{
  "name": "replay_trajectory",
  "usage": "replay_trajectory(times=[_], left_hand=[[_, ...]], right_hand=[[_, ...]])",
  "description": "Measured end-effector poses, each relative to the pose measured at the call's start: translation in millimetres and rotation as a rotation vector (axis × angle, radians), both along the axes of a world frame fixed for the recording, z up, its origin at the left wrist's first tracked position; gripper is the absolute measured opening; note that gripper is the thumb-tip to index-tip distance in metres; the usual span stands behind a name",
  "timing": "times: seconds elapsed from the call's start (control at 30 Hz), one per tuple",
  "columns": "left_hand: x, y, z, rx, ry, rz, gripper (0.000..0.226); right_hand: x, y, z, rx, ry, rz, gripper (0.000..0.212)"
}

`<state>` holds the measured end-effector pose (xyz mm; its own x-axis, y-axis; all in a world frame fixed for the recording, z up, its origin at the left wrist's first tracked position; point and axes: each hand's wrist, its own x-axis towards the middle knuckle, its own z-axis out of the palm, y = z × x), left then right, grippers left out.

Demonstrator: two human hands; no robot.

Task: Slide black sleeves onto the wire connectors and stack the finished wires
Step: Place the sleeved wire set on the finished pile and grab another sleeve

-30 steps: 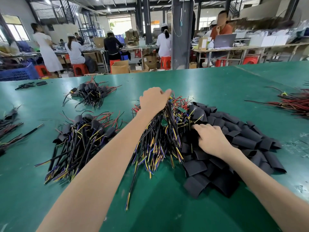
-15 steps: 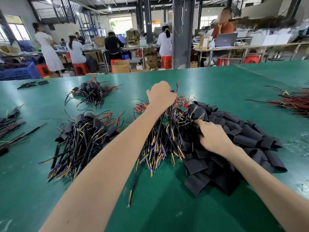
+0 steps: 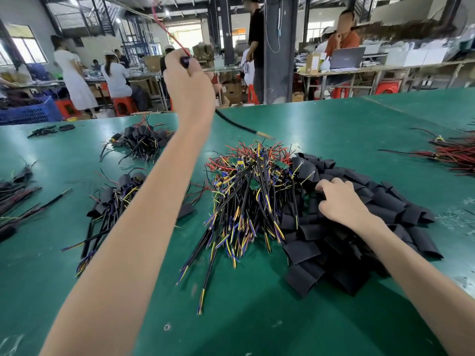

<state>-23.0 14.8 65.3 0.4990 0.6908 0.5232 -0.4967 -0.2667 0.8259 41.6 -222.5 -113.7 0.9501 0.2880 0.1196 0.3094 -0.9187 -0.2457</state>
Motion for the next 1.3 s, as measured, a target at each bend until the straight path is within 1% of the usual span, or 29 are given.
replay_trajectory(times=[0.03, 0.07, 0.13, 0.23, 0.33, 0.43, 0.5, 0.53, 0.6, 0.63, 0.67, 0.7, 0.73, 0.8, 0.83, 0.9, 0.97, 1.03, 1.1, 1.17, 1.3], left_hand=[[-6, 7, 1, 0.094, 0.045, 0.029, 0.024], [-13, 12, 1, 0.231, 0.086, 0.089, 0.030], [-28, 16, -4, 0.552, 0.120, 0.234, 0.037], [-44, 17, -24, 0.924, 0.222, 0.372, 0.031], [-53, 16, -59, 1.181, 0.351, 0.441, 0.023], [-61, 15, -99, 1.328, 0.503, 0.417, 0.013], [-66, 16, -119, 1.380, 0.567, 0.388, 0.011], [-68, 16, -126, 1.392, 0.588, 0.369, 0.012], [-70, 15, -137, 1.394, 0.588, 0.358, 0.017], [-72, 14, -141, 1.388, 0.567, 0.366, 0.017], [-72, 13, -143, 1.381, 0.534, 0.386, 0.015], [-74, 12, -145, 1.374, 0.498, 0.403, 0.009], [-75, 11, -147, 1.366, 0.466, 0.413, 0.009], [-76, 9, -150, 1.367, 0.423, 0.409, 0.021], [-77, 8, -152, 1.372, 0.410, 0.410, 0.022], [-78, 7, -156, 1.392, 0.393, 0.416, 0.012], [-77, 6, -160, 1.403, 0.373, 0.425, 0.008], [-75, 4, -161, 1.401, 0.359, 0.427, 0.013], [-75, 4, -161, 1.394, 0.349, 0.437, 0.012], [-75, 5, -161, 1.388, 0.344, 0.444, 0.007], [-76, 5, -162, 1.398, 0.342, 0.432, 0.004]], right_hand=[[0, 0, 0, -0.005, 0.000, -0.007, 0.045], [0, 0, -1, -0.011, 0.004, -0.025, 0.045], [-1, 1, 0, -0.039, 0.007, -0.053, 0.041], [-3, 3, 0, -0.067, -0.022, -0.041, 0.034], [-4, 2, 1, -0.072, -0.052, -0.022, 0.028], [-6, 4, 3, -0.101, -0.161, -0.020, 0.022], [-8, 7, 5, -0.070, -0.256, -0.035, 0.018], [-9, 8, 6, -0.001, -0.289, -0.018, 0.016], [-13, 12, 9, 0.243, -0.286, 0.073, 0.009], [-16, 13, 11, 0.342, -0.261, 0.121, 0.008], [-18, 15, 12, 0.400, -0.241, 0.165, 0.012], [-20, 17, 13, 0.427, -0.218, 0.201, 0.019], [-21, 19, 13, 0.447, -0.186, 0.235, 0.027], [-23, 23, 12, 0.481, -0.096, 0.307, 0.038], [-24, 25, 12, 0.481, -0.054, 0.339, 0.041], [-23, 27, 12, 0.489, -0.010, 0.367, 0.048], [-23, 26, 13, 0.533, -0.008, 0.384, 0.054], [-24, 23, 16, 0.535, -0.039, 0.441, 0.063], [-25, 21, 19, 0.614, -0.066, 0.441, 0.070], [-26, 21, 22, 0.702, -0.096, 0.424, 0.068], [-30, 20, 27, 0.811, -0.163, 0.426, 0.052]])
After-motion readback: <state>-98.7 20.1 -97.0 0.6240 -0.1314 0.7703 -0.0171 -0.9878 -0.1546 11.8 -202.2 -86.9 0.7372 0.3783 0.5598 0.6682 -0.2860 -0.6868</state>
